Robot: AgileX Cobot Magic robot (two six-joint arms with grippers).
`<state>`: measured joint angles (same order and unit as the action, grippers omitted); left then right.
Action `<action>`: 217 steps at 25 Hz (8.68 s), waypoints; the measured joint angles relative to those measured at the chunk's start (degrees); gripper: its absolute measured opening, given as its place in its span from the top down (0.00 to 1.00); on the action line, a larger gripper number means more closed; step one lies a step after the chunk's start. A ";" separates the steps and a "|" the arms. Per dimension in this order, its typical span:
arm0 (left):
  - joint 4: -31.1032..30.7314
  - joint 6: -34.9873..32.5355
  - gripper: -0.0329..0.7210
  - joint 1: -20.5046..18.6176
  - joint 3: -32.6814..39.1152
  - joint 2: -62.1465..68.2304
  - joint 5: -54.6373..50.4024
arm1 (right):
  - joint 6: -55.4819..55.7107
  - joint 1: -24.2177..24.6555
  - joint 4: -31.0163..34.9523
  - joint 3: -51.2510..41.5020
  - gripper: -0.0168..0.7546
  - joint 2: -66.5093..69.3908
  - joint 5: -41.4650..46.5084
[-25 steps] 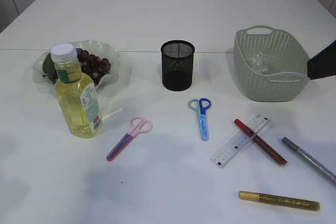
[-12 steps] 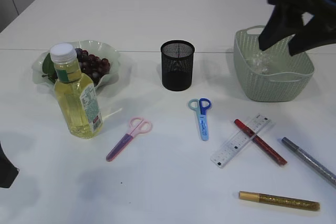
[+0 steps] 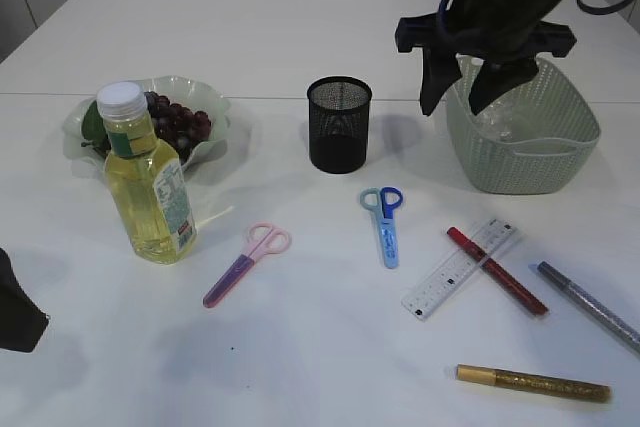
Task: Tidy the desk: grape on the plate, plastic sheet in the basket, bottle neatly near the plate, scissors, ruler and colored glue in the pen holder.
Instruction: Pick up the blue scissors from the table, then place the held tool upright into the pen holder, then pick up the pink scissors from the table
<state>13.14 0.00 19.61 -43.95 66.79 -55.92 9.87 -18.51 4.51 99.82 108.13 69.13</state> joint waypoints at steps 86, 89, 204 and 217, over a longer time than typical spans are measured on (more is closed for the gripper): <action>1.32 0.00 0.29 0.00 0.00 0.00 0.74 | 10.52 -4.89 -2.60 6.74 0.42 26.76 -8.12; 1.32 0.00 0.29 0.00 0.00 0.00 0.74 | 10.52 -4.89 -2.60 6.78 0.54 26.77 -8.12; 1.89 0.00 0.35 0.00 0.00 0.00 -3.79 | -41.52 12.06 31.53 6.78 0.49 4.91 -16.62; 1.36 0.00 0.35 0.00 0.00 0.00 3.42 | -15.58 5.27 -0.74 4.30 0.50 -5.43 1.75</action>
<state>14.50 0.00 19.61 -43.95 66.79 -52.51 -5.72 -13.24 3.78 104.12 102.70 70.88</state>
